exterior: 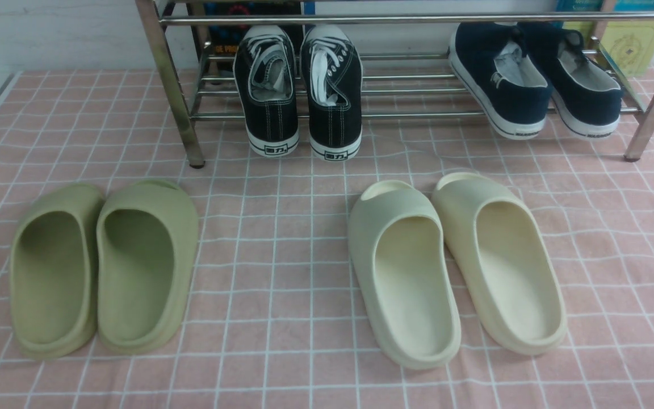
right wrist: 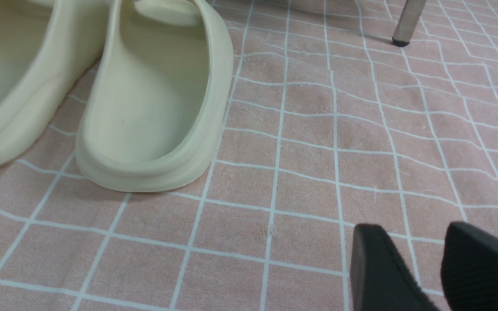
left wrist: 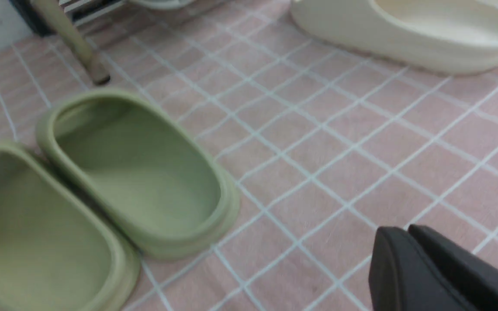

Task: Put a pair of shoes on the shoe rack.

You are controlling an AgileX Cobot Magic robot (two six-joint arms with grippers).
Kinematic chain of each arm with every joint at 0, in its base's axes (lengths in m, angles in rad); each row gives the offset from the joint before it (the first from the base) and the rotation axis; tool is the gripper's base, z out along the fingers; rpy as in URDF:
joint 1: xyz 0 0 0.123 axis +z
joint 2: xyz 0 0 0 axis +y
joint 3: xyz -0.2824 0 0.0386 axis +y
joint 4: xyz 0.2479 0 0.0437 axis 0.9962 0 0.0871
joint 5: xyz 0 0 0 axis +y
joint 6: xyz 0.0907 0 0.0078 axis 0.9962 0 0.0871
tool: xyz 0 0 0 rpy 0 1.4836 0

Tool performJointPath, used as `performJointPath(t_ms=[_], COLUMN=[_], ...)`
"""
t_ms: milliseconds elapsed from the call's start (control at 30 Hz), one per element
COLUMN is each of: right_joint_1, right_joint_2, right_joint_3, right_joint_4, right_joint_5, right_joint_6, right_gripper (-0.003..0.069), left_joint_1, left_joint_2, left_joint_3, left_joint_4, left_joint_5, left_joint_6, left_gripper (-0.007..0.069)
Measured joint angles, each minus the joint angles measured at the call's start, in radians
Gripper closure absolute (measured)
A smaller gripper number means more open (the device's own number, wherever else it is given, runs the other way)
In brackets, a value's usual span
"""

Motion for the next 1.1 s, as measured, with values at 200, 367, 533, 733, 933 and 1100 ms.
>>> performJointPath(t_ms=[200,367,533,733,933,1100], right_joint_1=[0.0,0.0,0.0,0.0,0.0,0.0], right_joint_2=[0.0,0.0,0.0,0.0,0.0,0.0], right_joint_3=[-0.001,-0.001,-0.001,-0.001,-0.001,-0.001], right_joint_4=[0.0,0.0,0.0,0.0,0.0,0.0], right_joint_5=[0.0,0.0,0.0,0.0,0.0,0.0], right_joint_6=[0.0,0.0,0.0,0.0,0.0,0.0], right_gripper=[0.0421,0.0421,0.0421,0.0421,0.0421,0.0421], left_joint_1=[0.131,0.28,0.42,0.44,0.44,0.44], left_joint_2=[0.0,0.0,0.0,0.0,0.0,0.0], left_joint_3=[0.083,0.086,0.086,0.089,0.09,0.093], left_joint_4=[0.0,0.0,0.0,0.004,0.004,0.004], left_joint_5=[-0.04,-0.052,-0.055,-0.068,-0.071,-0.094], left_joint_6=[0.002,0.002,0.002,0.002,0.003,0.003], left_gripper=[0.0573,0.057,0.0564,0.0554,0.055,0.0541])
